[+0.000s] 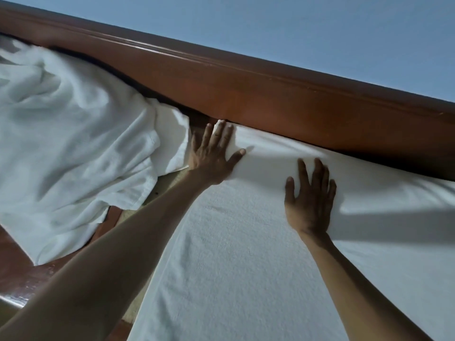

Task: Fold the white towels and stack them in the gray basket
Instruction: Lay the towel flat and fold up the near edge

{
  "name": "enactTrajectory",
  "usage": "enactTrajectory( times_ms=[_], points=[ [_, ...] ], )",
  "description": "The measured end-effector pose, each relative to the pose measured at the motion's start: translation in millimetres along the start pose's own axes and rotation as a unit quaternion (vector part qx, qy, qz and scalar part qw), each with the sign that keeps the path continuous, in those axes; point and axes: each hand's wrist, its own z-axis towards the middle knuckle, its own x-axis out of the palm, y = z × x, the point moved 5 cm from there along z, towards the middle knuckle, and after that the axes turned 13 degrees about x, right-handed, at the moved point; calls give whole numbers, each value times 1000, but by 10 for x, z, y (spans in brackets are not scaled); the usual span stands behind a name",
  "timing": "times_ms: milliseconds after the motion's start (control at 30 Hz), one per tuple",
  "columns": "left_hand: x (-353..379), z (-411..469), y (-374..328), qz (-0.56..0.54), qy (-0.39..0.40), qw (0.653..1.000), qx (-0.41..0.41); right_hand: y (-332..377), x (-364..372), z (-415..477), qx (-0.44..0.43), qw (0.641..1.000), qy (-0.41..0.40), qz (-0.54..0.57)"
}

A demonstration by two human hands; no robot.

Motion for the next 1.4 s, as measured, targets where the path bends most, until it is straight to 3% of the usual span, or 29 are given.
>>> enactTrajectory(
  times_ms=[133, 200, 300, 467, 600, 767, 867, 1033, 1167, 1300, 1400],
  points=[
    [-44, -54, -236, 9, -60, 998, -28, 4, -30, -7, 0, 1000, -12, -4],
    [26, -191, -533, -21, -73, 996, 48, 16, -53, -5, -7, 1000, -26, -7],
    [189, -372, -694, -34, -24, 984, 171, 7, -49, 7, -10, 1000, -25, 3],
    [85, -213, -76, -11, -20, 998, 66, -12, -16, 30, -19, 1000, -24, -6],
    [13, -451, -244, -37, -37, 997, 54, -1, -13, 32, -23, 999, -30, -4],
    [291, -1573, -824, -79, -15, 991, 108, -41, 60, 3, -11, 1000, 14, -6],
    [319, -2040, -524, -18, -11, 992, 127, -125, 71, -177, -8, 999, 49, -6],
    [200, -2264, 4, -26, -28, 999, -19, -254, -27, -841, 9, 996, 88, 25],
    [206, -2408, -979, -145, -105, 984, 2, -282, -124, -1637, -32, 994, 82, 69],
    [461, -2636, -1909, -280, -141, 949, -12, -776, -244, -2324, -55, 995, 66, 50],
    [742, -2741, -2113, -168, -84, 981, 46, -1342, -422, -2516, -65, 997, 40, 28]
  ],
)
